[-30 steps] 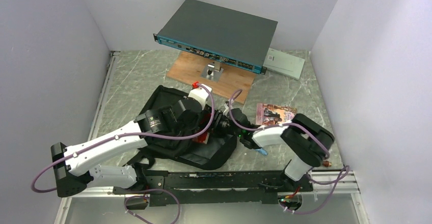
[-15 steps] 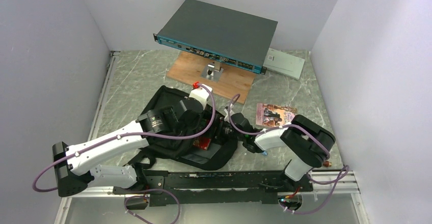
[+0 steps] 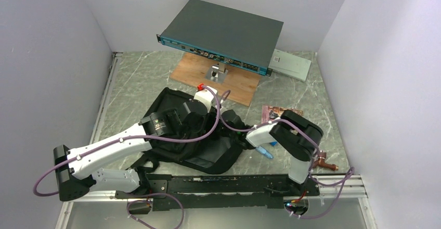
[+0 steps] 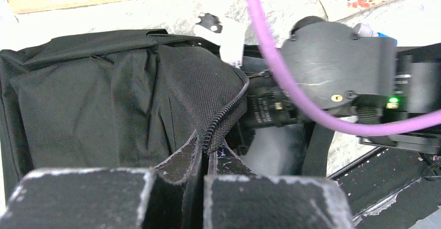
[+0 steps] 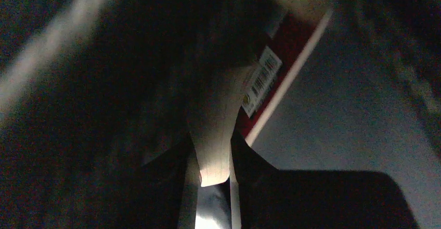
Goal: Pack the student bag
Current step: Place the book in the student bag.
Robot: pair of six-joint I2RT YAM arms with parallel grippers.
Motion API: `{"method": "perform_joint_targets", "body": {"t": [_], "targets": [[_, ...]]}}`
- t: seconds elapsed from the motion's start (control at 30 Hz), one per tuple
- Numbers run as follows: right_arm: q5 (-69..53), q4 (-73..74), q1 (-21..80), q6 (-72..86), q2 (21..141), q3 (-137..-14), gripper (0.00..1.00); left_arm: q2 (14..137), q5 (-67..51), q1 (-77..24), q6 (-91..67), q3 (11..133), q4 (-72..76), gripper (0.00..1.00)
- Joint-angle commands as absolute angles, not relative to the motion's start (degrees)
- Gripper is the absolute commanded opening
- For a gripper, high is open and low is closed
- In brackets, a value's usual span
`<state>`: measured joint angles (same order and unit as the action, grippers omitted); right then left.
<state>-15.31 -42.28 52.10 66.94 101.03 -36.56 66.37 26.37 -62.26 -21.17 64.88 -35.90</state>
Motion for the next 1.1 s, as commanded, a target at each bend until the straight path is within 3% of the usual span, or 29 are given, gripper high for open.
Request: {"method": "perform_joint_targets", "body": {"t": [0.0, 0.17, 0.33, 0.43, 0.53, 0.63, 0.7, 0.83, 0.93, 1.07], "targets": [[-16.01, -52.19, 52.39, 66.11, 105.36, -41.67, 0.25, 63.96, 27.31, -62.23, -20.87, 65.05, -32.13, 0.0], [-13.08, -53.52, 52.73, 65.55, 102.91, -36.58, 0.62, 63.04, 27.14, -62.23, -21.52, 63.62, -31.49, 0.0], [-13.0, -50.55, 53.07, 64.34, 100.55, -33.41, 0.69, 63.47, 25.61, -62.23, -21.71, 63.21, -30.77, 0.0], [-12.6, -46.57, 53.09, 61.58, 99.27, -34.14, 0.7, 63.85, 26.06, -62.23, -20.98, 63.6, -31.3, 0.0], [-12.36, -45.64, 53.09, 59.95, 100.33, -36.23, 0.62, 63.62, 25.87, -62.23, -21.09, 63.37, -31.28, 0.0], [-12.95, -48.09, 53.09, 59.3, 104.25, -39.61, 0.39, 63.0, 25.33, -62.23, -21.63, 62.09, -29.75, 0.0], [-13.79, -50.2, 53.28, 59.82, 106.71, -41.73, 0.32, 62.93, 25.28, -62.23, -22.32, 62.36, -30.33, 0.0], [-13.83, -49.26, 53.48, 57.81, 107.19, -43.74, 0.32, 62.31, 25.53, -62.23, -22.49, 61.96, -30.46, 0.0], [-11.79, -39.42, 53.31, 53.86, 99.78, -42.61, 0.36, 62.05, 26.02, -62.23, -22.45, 61.51, -30.37, 0.0], [-7.94, -24.8, 53.27, 46.98, 87.17, -36.69, 0.54, 62.71, 27.43, -62.23, -22.78, 60.59, -30.11, 0.0]]}}
